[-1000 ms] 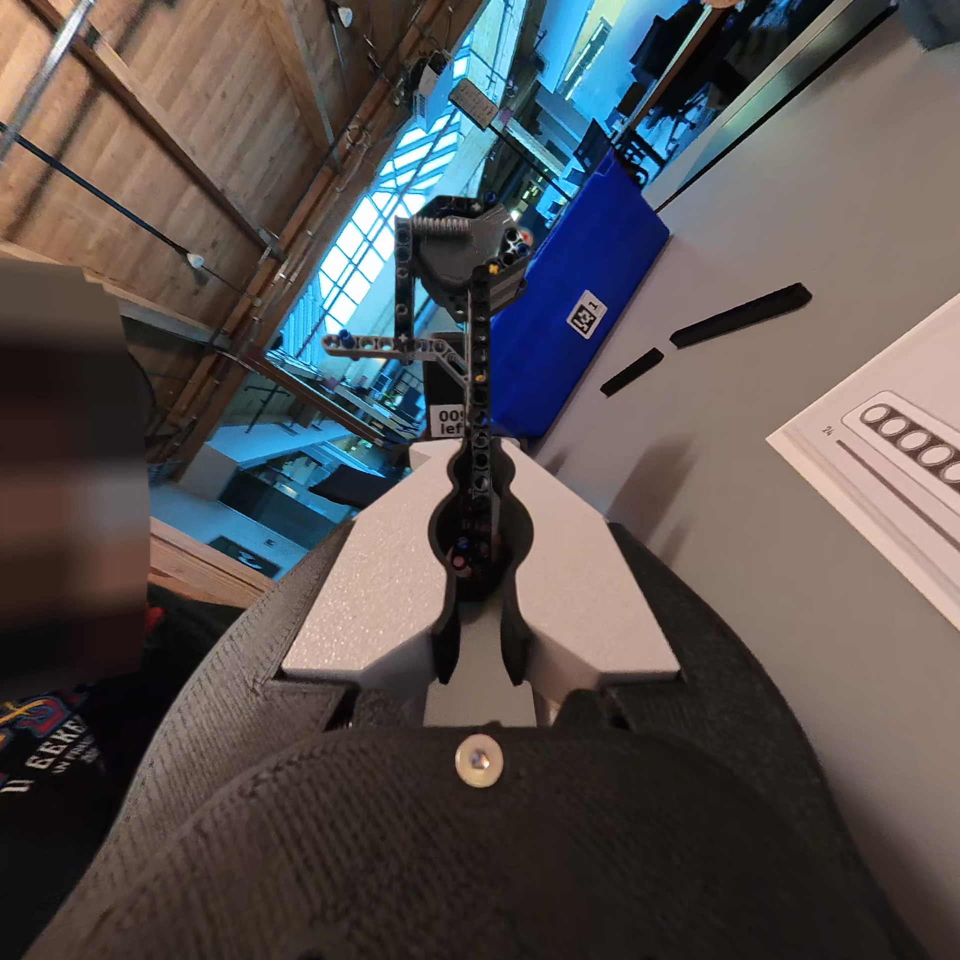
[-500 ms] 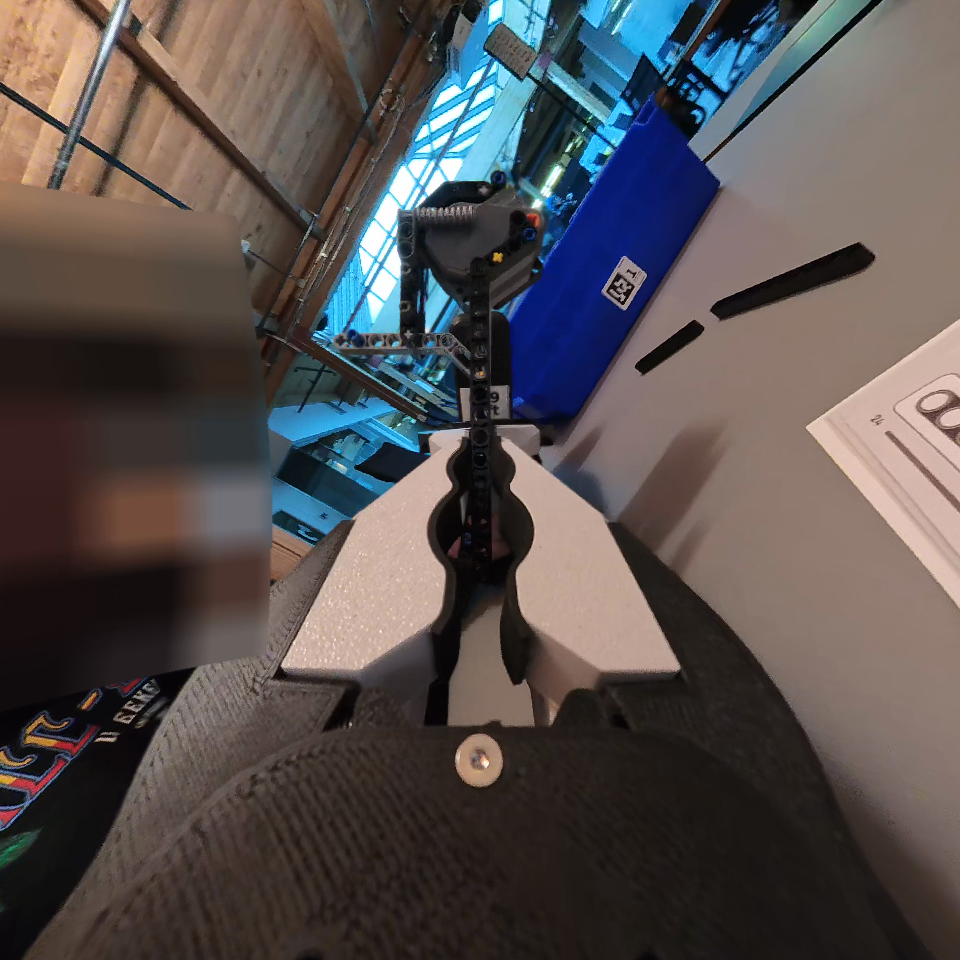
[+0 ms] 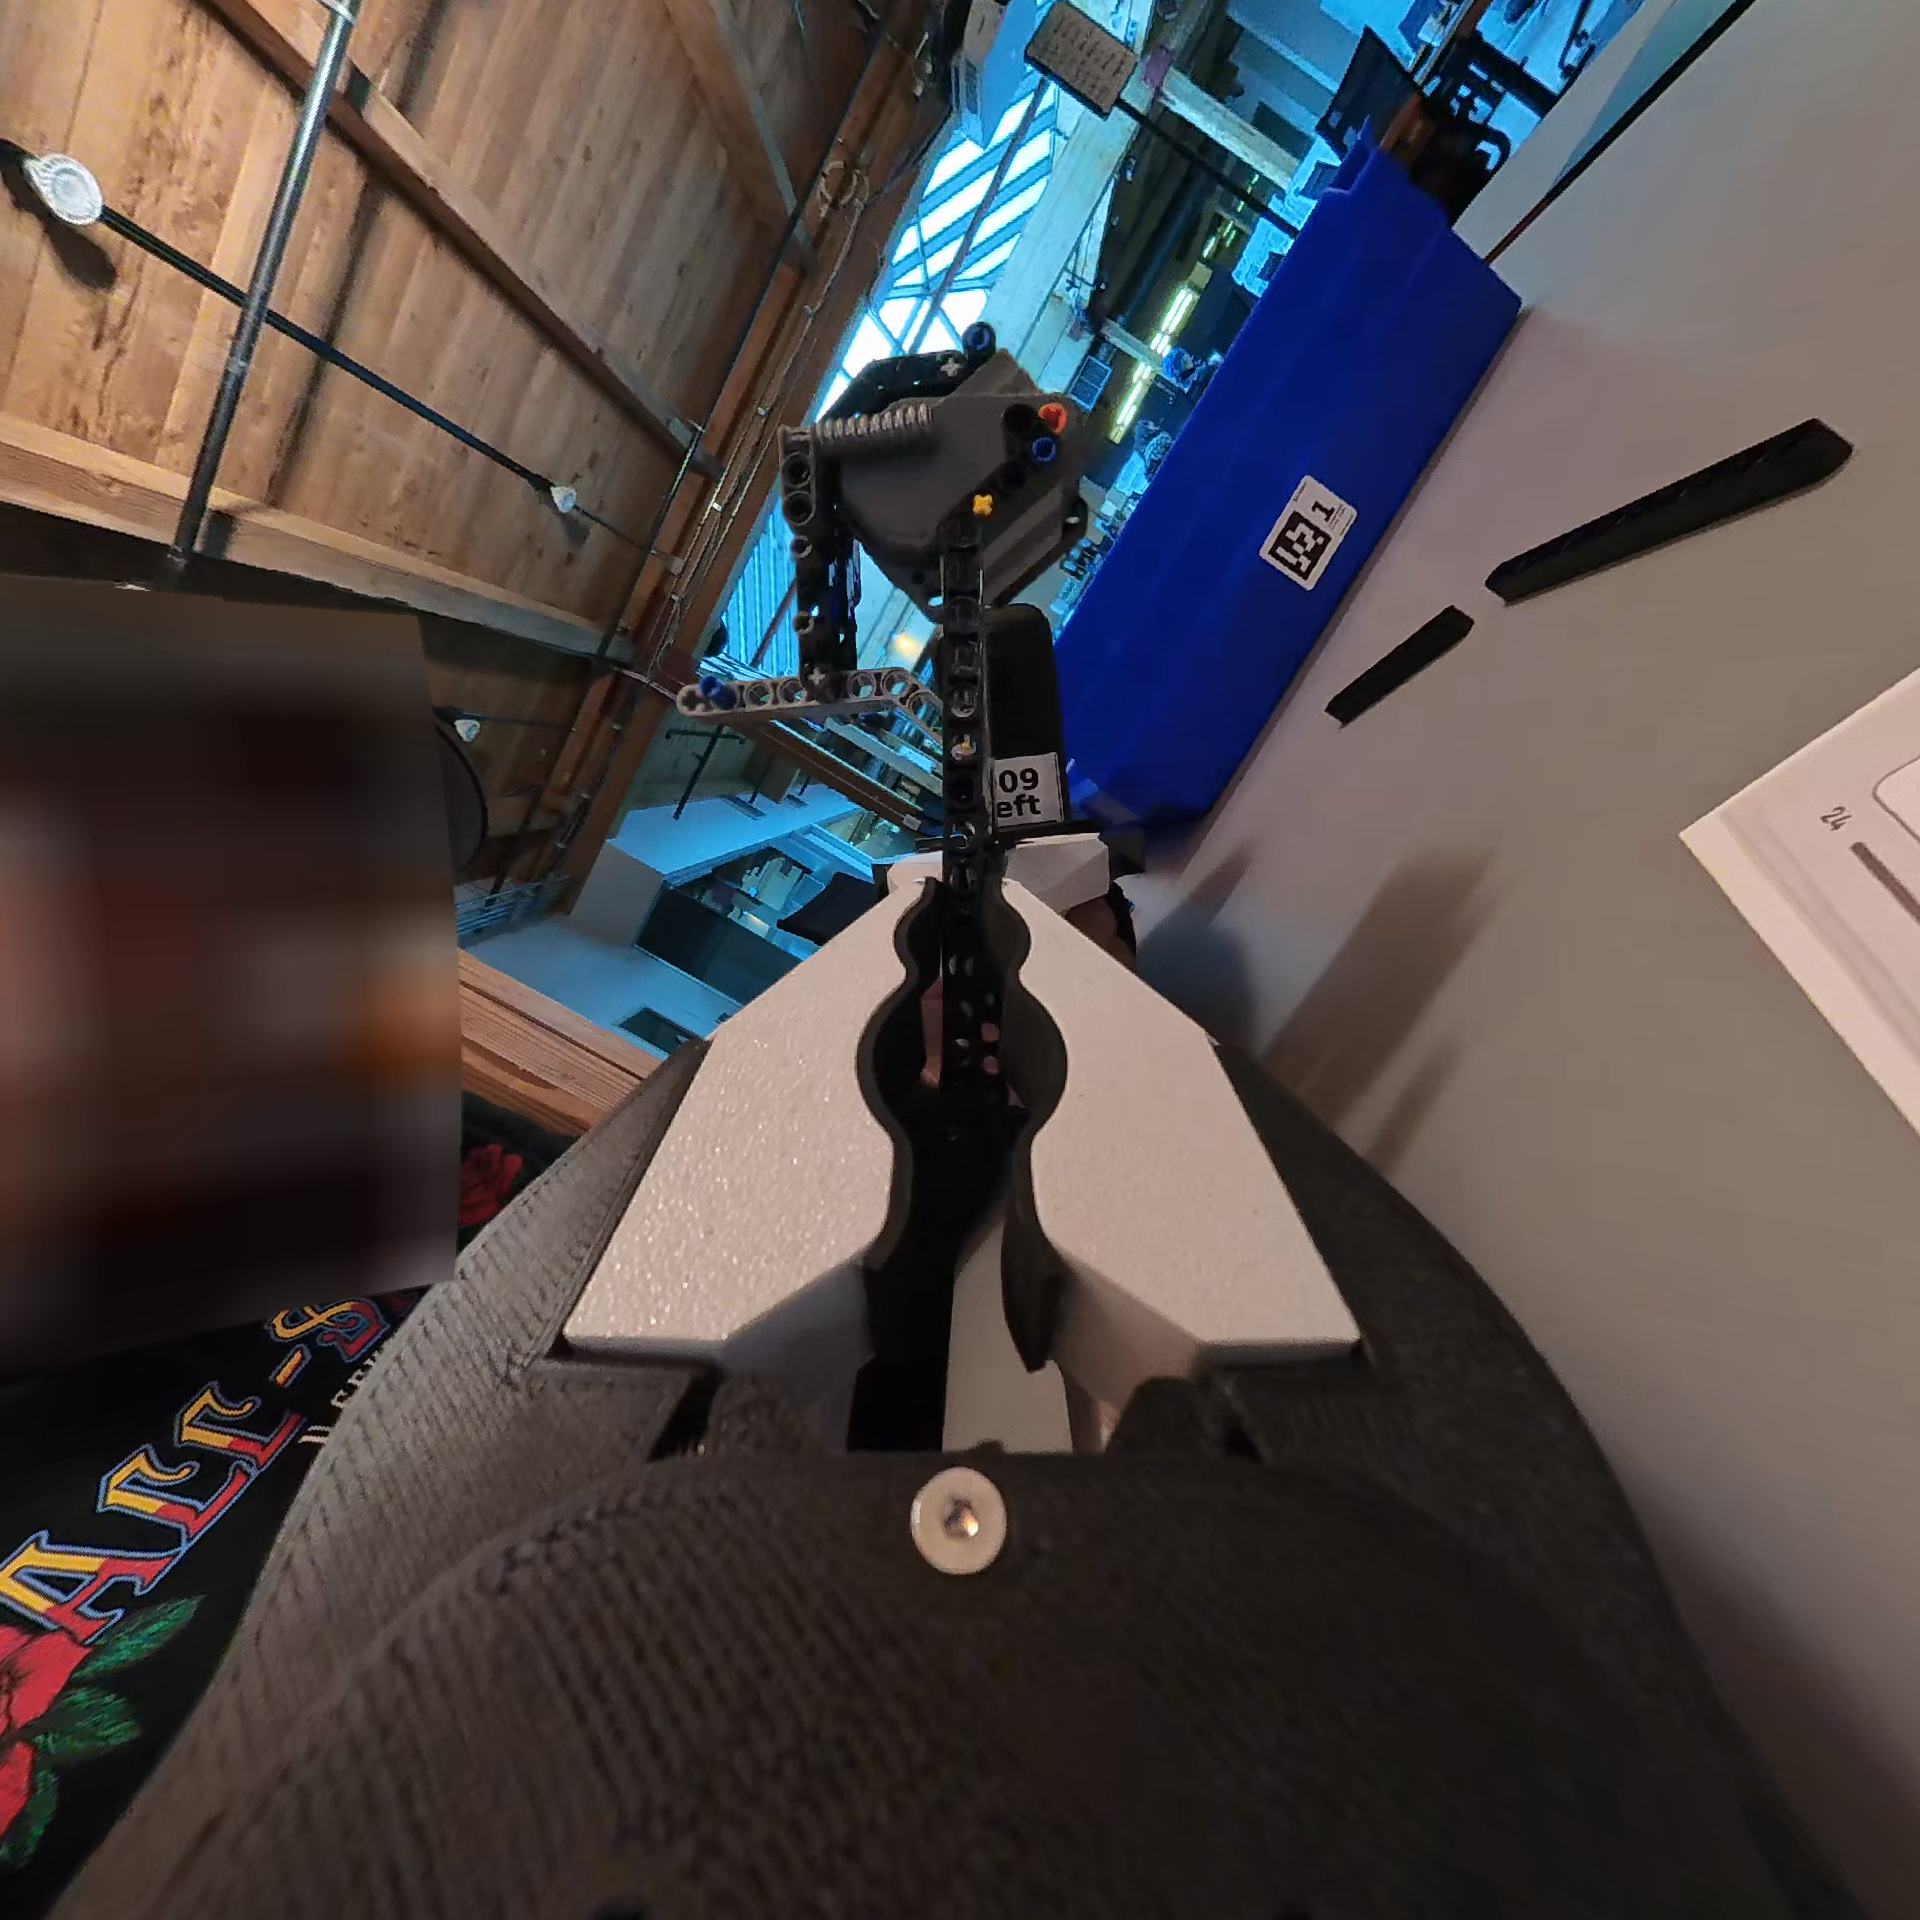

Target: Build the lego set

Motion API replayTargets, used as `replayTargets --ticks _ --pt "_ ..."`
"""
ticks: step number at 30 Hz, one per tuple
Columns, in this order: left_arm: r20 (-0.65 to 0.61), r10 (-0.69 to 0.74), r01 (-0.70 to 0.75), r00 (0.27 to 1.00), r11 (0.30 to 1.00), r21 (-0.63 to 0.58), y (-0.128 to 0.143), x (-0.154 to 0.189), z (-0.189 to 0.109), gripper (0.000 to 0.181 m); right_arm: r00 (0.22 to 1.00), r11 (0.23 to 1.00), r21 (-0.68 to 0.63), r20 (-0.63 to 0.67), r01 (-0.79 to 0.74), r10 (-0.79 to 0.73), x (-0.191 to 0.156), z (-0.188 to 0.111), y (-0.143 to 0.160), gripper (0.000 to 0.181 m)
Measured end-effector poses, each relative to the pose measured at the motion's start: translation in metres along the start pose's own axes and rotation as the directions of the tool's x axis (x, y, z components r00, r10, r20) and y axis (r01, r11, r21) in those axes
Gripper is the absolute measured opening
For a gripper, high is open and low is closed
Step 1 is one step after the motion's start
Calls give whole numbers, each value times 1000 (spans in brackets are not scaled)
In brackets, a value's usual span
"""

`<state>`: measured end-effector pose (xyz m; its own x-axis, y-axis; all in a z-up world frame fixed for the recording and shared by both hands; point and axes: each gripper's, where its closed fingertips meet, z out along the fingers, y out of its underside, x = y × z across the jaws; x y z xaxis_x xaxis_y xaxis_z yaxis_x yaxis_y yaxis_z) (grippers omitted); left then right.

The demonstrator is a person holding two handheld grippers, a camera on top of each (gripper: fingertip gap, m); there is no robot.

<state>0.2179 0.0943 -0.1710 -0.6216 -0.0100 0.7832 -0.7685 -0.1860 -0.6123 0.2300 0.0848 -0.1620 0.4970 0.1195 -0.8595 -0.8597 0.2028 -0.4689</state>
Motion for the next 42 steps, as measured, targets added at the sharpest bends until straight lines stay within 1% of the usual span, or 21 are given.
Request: replayTargets --ticks 5,10,12,13,14,15,16,18,20,22,24,27,31,36,40,42 --pt "40 35 -35 999 999 -7 0 -3 0 5 999 1000 3 -32 22 -22 3 0 0 7" --pt "105 149 -144 983 988 -53 2 -6 -3 5 995 997 -15 -76 70 -71 6 2 2 6" --pt "162 204 -192 966 978 -87 3 -11 -3 5 984 992 -41 -131 115 -120 12 2 3 6" --pt "187 225 -208 956 972 -109 4 -13 -4 5 972 985 -76 -164 158 -168 15 2 5 5" --pt "190 225 -206 956 972 -116 5 -14 -4 5 965 977 -103 -170 186 -202 16 2 6 5" --pt "169 194 -178 966 978 -105 5 -12 -5 5 967 976 -114 -154 185 -202 15 2 7 5" --pt "141 141 -129 980 987 -90 6 -12 -5 5 971 976 -125 -140 176 -193 14 2 8 5" --pt "118 63 -53 991 995 -90 9 -13 -6 5 961 962 -179 -144 208 -234 16 1 12 5" --pt "113 74 -60 991 991 -120 13 -12 -5 5 960 947 -235 -117 221 -253 15 -1 16 6" --pt "78 90 -79 993 989 -128 14 -7 -4 5 977 950 -250 -51 189 -207 9 -1 18 6" --pt "70 100 -90 992 986 -141 16 -5 -3 5 986 948 -277 -17 156 -167 7 -3 19 5" --pt "81 109 -95 991 982 -162 18 -6 -5 5 992 945 -305 -11 118 -127 9 -2 21 5" --pt "86 112 -95 990 979 -180 20 -7 -6 5 993 941 -321 -17 108 -119 10 -2 23 5" --pt "118 144 -110 983 960 -259 30 -11 -12 5 984 906 -399 -49 139 -172 17 -1 35 5" --pt "123 117 -84 985 965 -247 28 -13 -14 5 975 902 -395 -60 174 -214 19 1 35 5" --pt "109 98 -72 989 972 -222 25 -12 -15 5 965 902 -371 -54 221 -258 17 3 32 5"
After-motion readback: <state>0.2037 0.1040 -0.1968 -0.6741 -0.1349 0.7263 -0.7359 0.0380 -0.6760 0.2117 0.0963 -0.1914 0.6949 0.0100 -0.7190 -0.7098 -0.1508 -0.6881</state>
